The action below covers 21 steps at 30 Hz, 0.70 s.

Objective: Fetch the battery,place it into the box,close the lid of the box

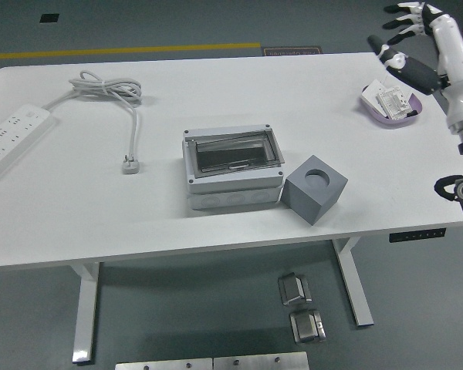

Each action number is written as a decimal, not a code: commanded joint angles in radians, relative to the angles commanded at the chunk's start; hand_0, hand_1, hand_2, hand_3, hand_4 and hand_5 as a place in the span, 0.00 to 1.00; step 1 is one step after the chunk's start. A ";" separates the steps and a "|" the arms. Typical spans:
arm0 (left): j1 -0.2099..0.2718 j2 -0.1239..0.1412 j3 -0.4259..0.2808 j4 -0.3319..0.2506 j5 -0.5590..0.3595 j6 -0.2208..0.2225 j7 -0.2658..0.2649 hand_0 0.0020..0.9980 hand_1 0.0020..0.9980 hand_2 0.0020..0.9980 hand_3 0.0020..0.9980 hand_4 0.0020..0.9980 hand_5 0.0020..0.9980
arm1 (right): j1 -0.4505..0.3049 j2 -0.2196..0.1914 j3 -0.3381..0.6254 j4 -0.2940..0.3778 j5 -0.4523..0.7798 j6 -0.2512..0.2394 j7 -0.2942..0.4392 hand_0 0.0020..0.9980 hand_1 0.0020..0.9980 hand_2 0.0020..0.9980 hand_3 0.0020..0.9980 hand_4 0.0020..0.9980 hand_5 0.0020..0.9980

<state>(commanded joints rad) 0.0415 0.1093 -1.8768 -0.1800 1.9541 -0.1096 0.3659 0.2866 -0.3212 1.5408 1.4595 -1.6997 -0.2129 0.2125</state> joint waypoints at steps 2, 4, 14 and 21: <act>-0.002 0.000 -0.001 0.000 0.002 0.000 -0.002 0.62 0.63 0.55 0.64 0.69 0.10 | -0.018 -0.006 -0.013 -0.026 0.039 -0.044 0.021 0.60 0.46 0.59 0.64 0.80 0.58; -0.006 0.003 0.002 0.000 0.004 -0.001 -0.008 0.62 0.63 0.55 0.63 0.69 0.10 | -0.043 -0.014 -0.024 -0.045 0.083 -0.082 0.035 0.64 0.58 0.62 0.63 0.68 0.49; -0.009 0.009 0.033 0.000 -0.019 0.001 -0.032 0.62 0.63 0.54 0.63 0.69 0.11 | -0.138 -0.055 -0.055 -0.071 0.322 -0.060 0.111 0.70 0.72 0.76 0.69 0.71 0.51; -0.007 0.008 0.054 0.000 -0.042 -0.002 -0.044 0.62 0.62 0.51 0.63 0.70 0.11 | -0.153 -0.041 -0.101 -0.048 0.517 0.012 0.140 0.74 0.75 0.81 0.82 0.78 0.61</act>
<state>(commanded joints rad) 0.0342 0.1173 -1.8224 -0.1800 1.9120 -0.1114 0.3218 0.1340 -0.3623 1.4398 1.4114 -1.1826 -0.2013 0.3525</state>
